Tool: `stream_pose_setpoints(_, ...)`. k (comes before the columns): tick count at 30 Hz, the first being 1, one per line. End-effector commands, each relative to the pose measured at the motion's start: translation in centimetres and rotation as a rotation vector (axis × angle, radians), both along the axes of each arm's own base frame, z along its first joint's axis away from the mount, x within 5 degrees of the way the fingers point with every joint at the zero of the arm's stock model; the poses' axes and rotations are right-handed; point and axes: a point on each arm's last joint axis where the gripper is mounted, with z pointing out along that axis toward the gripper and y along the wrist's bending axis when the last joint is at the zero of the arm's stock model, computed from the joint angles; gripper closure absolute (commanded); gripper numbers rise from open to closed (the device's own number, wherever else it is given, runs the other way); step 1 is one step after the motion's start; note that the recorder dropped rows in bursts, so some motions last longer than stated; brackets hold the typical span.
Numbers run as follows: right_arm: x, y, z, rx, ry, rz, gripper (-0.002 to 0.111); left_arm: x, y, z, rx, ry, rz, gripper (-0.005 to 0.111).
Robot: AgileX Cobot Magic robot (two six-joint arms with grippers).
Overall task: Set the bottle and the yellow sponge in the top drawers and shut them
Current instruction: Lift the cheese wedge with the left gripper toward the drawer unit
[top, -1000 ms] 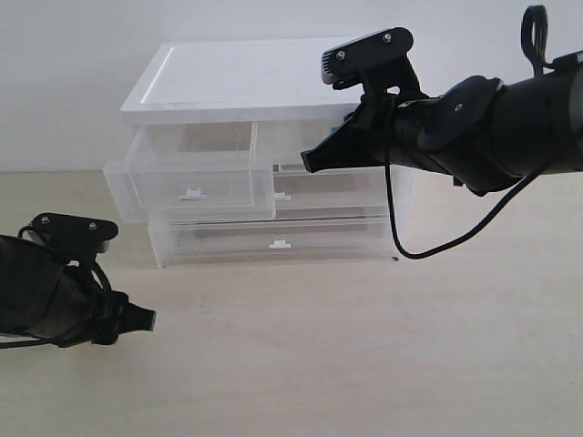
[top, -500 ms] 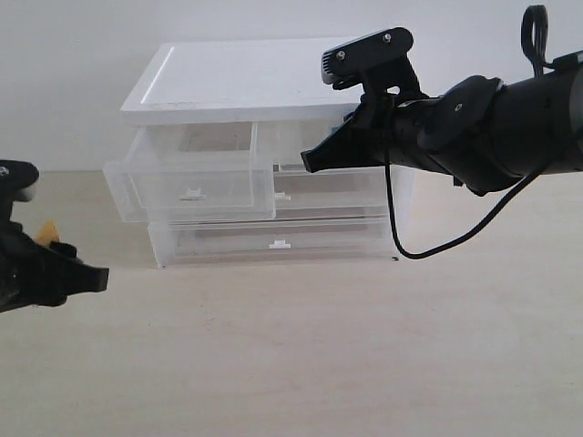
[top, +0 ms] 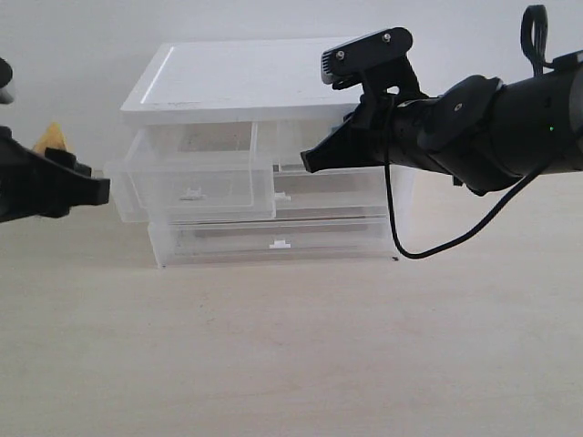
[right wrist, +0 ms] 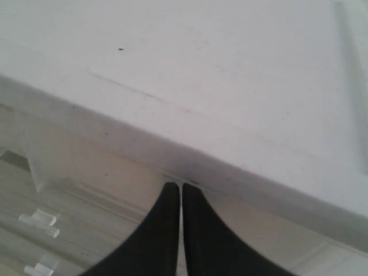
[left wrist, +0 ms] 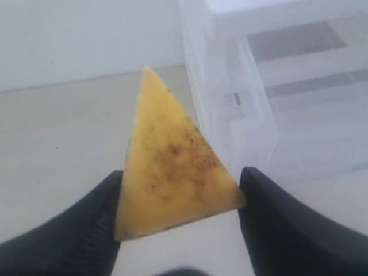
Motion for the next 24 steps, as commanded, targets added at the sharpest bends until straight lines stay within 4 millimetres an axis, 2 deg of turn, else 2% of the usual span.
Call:
stream_pose_setpoints(1,0.1,-0.1,0.7,-0.014,-0.034,0.005,0.098,0.7,-1.0,1.9,-0.037,-0.055,-0.075,0.103)
stream_pose_setpoints(5,0.0,-0.1,0.7,-0.013,-0.034,0.007,0.084,1.8,-1.6,2.3,-0.046,-0.062,-0.088,0.103)
stream_pose_setpoints(14,0.1,-0.1,0.8,-0.013,-0.036,0.005,0.084,5.5,-3.6,1.0,-0.006,-0.023,-0.134,0.103)
stream_pose_setpoints(24,0.1,-0.1,0.8,-0.013,-0.037,0.004,0.084,6.6,-5.1,2.2,-0.066,-0.061,-0.224,0.103)
